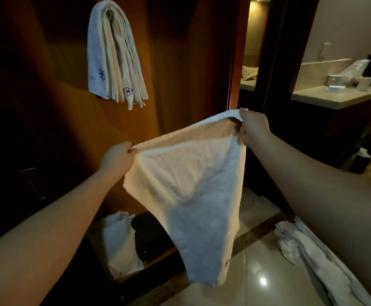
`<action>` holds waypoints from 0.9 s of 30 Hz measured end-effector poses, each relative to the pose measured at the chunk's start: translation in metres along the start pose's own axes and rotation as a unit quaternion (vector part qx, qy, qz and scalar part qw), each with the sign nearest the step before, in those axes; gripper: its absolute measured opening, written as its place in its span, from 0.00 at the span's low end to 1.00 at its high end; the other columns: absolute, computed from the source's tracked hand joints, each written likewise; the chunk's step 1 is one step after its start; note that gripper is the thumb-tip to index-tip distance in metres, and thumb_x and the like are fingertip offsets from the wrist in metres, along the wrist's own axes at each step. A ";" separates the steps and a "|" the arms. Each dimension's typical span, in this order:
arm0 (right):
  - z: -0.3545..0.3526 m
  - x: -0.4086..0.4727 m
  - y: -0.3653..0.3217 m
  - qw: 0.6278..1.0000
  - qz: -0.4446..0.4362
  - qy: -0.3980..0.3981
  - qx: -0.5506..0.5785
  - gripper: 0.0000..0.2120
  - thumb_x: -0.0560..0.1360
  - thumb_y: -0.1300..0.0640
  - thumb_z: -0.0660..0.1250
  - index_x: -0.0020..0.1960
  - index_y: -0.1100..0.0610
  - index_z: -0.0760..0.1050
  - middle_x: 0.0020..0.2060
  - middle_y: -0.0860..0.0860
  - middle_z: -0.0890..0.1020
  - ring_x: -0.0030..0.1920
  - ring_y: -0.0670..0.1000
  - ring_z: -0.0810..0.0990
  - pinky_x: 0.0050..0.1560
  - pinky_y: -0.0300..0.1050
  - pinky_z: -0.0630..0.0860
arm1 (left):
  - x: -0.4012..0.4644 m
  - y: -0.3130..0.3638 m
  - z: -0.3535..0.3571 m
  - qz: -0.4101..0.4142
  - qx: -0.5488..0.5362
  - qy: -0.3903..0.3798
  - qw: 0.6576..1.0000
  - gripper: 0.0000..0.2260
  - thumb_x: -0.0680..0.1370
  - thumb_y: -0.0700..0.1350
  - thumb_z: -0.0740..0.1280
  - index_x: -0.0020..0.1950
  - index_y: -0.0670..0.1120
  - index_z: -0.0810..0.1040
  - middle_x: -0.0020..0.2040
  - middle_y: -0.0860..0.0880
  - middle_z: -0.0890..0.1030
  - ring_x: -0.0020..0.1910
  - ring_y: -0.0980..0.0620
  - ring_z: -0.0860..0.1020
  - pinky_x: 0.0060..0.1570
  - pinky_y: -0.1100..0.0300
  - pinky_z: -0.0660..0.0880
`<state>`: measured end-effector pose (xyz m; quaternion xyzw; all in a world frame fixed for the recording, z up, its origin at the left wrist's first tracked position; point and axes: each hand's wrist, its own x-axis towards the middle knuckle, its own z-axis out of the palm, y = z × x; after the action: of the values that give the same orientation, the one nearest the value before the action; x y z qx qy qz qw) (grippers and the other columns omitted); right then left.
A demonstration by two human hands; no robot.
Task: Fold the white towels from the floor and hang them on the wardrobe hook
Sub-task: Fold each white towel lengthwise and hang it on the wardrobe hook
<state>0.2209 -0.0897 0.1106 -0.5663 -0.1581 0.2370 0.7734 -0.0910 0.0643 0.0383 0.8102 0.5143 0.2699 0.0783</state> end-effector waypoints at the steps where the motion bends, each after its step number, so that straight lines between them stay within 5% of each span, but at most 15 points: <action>1: 0.000 -0.002 -0.001 1.000 0.003 0.023 -0.015 0.15 0.82 0.56 0.66 0.67 0.59 0.77 0.43 0.51 0.80 0.37 0.48 0.79 0.37 0.42 0.77 | 0.002 -0.004 0.000 -0.006 -0.009 0.003 1.000 0.08 0.84 0.49 0.61 0.56 0.48 0.77 0.45 0.49 0.79 0.39 0.51 0.77 0.32 0.57 0.71; 6: -0.005 -0.001 0.013 0.997 -0.040 0.017 -0.066 0.16 0.82 0.56 0.66 0.67 0.43 0.77 0.56 0.48 0.80 0.47 0.49 0.80 0.36 0.38 0.76 | 0.009 -0.014 0.003 0.038 0.098 -0.072 0.992 0.07 0.84 0.46 0.61 0.57 0.46 0.76 0.41 0.51 0.75 0.38 0.52 0.76 0.30 0.59 0.67; 9: -0.009 -0.002 0.019 0.998 -0.036 -0.005 -0.057 0.12 0.82 0.58 0.63 0.52 0.43 0.83 0.58 0.51 0.81 0.50 0.51 0.81 0.36 0.38 0.76 | 0.009 -0.028 0.003 0.043 0.177 -0.138 0.974 0.09 0.84 0.43 0.60 0.57 0.44 0.78 0.41 0.50 0.74 0.38 0.52 0.74 0.33 0.58 0.67; 12: -0.015 0.004 0.022 0.998 -0.016 0.019 -0.053 0.13 0.79 0.59 0.62 0.49 0.47 0.84 0.51 0.53 0.84 0.47 0.51 0.83 0.33 0.38 0.76 | 0.007 -0.044 0.003 0.006 0.156 -0.148 0.977 0.10 0.84 0.45 0.60 0.56 0.42 0.78 0.42 0.49 0.75 0.39 0.51 0.75 0.35 0.57 0.70; 16: -0.028 0.016 0.021 0.998 0.063 -0.002 0.003 0.13 0.79 0.62 0.62 0.59 0.58 0.83 0.48 0.55 0.83 0.38 0.49 0.81 0.32 0.38 0.76 | 0.007 -0.057 0.003 -0.105 -0.126 -0.100 0.981 0.15 0.82 0.50 0.66 0.65 0.42 0.79 0.56 0.43 0.81 0.48 0.48 0.77 0.45 0.53 0.73; 19: -0.044 0.019 0.021 0.991 0.085 -0.064 0.085 0.17 0.75 0.68 0.55 0.58 0.68 0.77 0.48 0.61 0.85 0.41 0.53 0.87 0.34 0.38 0.78 | 0.005 -0.061 -0.005 -0.213 -0.435 -0.042 0.874 0.20 0.78 0.49 0.72 0.68 0.43 0.78 0.63 0.42 0.80 0.59 0.45 0.78 0.63 0.48 0.74; 23: -0.054 0.027 0.032 0.989 0.035 -0.147 0.009 0.18 0.74 0.73 0.58 0.57 0.62 0.80 0.48 0.53 0.88 0.50 0.49 0.86 0.45 0.39 0.80 | 0.003 -0.062 -0.009 -0.196 -0.592 -0.055 0.780 0.19 0.81 0.48 0.68 0.69 0.41 0.77 0.63 0.42 0.80 0.62 0.43 0.79 0.62 0.47 0.76; 26: -0.053 0.034 0.046 0.982 -0.021 -0.119 -0.148 0.04 0.79 0.57 0.69 0.53 0.54 0.82 0.42 0.47 0.87 0.48 0.48 0.84 0.47 0.42 0.78 | 0.000 -0.058 -0.008 -0.172 -0.644 -0.059 0.743 0.18 0.82 0.51 0.66 0.66 0.41 0.76 0.58 0.43 0.82 0.57 0.45 0.81 0.59 0.49 0.78; 27: -0.054 0.035 0.050 0.973 -0.034 -0.092 -0.208 0.07 0.78 0.50 0.70 0.49 0.52 0.82 0.41 0.46 0.86 0.47 0.48 0.83 0.46 0.44 0.76 | -0.001 -0.057 -0.007 -0.180 -0.657 -0.053 0.730 0.17 0.82 0.51 0.66 0.66 0.42 0.76 0.58 0.43 0.82 0.56 0.45 0.82 0.57 0.49 0.79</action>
<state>0.2687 -0.1011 0.0459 -0.6845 -0.2938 0.2240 0.6284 -0.1397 0.0886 0.0206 0.4615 0.3400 0.4778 0.6656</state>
